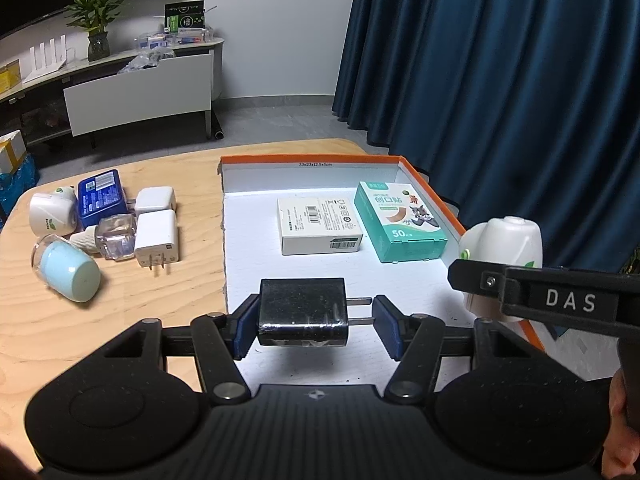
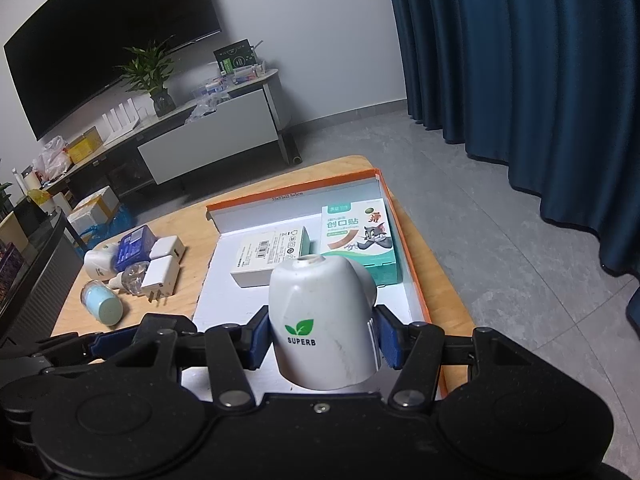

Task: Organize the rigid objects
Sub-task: 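Lower both items into the tray and open both tools, then withdraw both open tools from the tray toward the table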

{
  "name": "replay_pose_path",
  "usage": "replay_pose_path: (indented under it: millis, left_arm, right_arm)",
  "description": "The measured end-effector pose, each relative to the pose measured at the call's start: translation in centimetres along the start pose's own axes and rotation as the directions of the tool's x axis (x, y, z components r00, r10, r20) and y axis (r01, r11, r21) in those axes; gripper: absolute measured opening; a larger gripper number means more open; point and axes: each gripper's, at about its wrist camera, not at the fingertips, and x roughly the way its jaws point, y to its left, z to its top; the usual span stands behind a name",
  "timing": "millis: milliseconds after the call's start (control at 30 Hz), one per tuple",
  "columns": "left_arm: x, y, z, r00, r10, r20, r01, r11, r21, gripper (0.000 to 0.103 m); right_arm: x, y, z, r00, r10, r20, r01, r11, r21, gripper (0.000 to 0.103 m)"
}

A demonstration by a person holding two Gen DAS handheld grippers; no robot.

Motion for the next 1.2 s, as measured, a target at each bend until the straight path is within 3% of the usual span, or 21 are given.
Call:
replay_pose_path:
  millis: [467,800,933,1000,1200]
  left_arm:
    - [2.1,-0.2,0.3,1.0,-0.004,-0.03,0.004,1.0,0.013,0.06]
    - [3.4,-0.7,0.4,0.998,-0.027,-0.049,0.027,0.999,0.016,0.06]
    - [3.2,-1.1,0.4,0.995,-0.085,-0.053,0.086,0.996,0.011,0.061]
    - [2.9,-1.2,0.4,0.993,-0.106,-0.049,0.107,0.994,0.012,0.071]
    - [1.9,-0.7,0.6,0.995,-0.092,-0.036,0.092,0.996,-0.011,0.076]
  right_arm:
    - [2.2,-0.1,0.7,1.0,-0.002,-0.026,0.002,1.0,-0.011,0.065]
    - [0.4,-1.5,1.6,0.997,-0.008,0.077,0.005,0.999,0.04,0.064]
    - [-0.4,-1.7,2.0,0.995,-0.005,0.103,0.001,0.999,0.046,0.065]
    - [-0.7,-1.5,2.0,0.994,-0.006,0.113,0.001,0.999,0.044,0.065]
    - [-1.3,-0.6,1.9,0.993,0.008,0.119,-0.011,1.0,0.029,0.067]
